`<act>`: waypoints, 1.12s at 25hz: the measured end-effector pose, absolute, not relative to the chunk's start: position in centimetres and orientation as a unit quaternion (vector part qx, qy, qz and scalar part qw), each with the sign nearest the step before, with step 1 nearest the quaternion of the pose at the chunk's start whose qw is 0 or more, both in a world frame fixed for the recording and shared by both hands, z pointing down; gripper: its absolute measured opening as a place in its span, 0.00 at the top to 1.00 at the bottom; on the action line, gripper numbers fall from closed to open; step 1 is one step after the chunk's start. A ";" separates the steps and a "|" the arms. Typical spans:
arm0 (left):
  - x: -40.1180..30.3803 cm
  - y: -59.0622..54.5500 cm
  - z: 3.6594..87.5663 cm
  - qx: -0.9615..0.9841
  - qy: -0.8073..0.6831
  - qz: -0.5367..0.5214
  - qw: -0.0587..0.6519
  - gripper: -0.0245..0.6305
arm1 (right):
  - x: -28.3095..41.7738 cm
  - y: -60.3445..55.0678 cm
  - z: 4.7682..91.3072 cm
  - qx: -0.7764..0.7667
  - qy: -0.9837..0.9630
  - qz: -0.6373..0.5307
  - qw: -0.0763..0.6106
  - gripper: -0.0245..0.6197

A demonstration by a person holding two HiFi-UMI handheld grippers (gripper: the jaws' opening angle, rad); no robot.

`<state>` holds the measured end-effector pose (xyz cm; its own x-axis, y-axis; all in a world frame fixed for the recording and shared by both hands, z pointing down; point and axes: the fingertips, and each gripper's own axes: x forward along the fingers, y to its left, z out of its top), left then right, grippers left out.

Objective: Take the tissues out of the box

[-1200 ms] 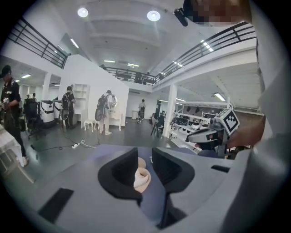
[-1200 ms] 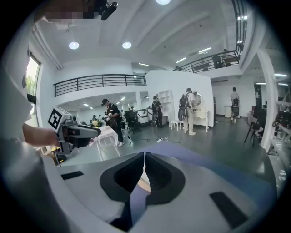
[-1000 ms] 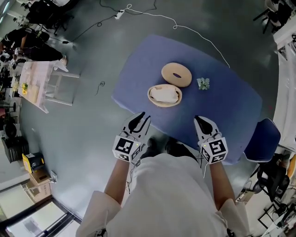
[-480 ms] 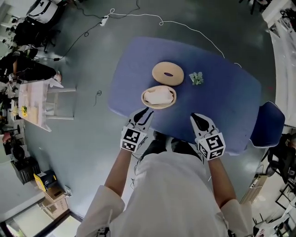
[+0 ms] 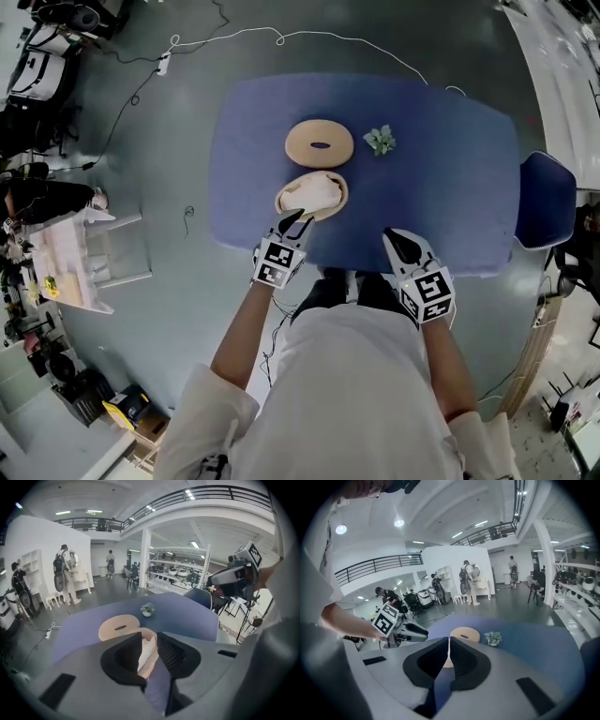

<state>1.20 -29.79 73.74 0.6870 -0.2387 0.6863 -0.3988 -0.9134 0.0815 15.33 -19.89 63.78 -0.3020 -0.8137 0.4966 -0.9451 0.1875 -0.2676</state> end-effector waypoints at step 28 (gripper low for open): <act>3.0 -32.2 91.8 0.802 -0.004 0.597 0.021 0.69 | 14.3 -19.5 70.5 0.606 -0.713 0.334 0.109 0.90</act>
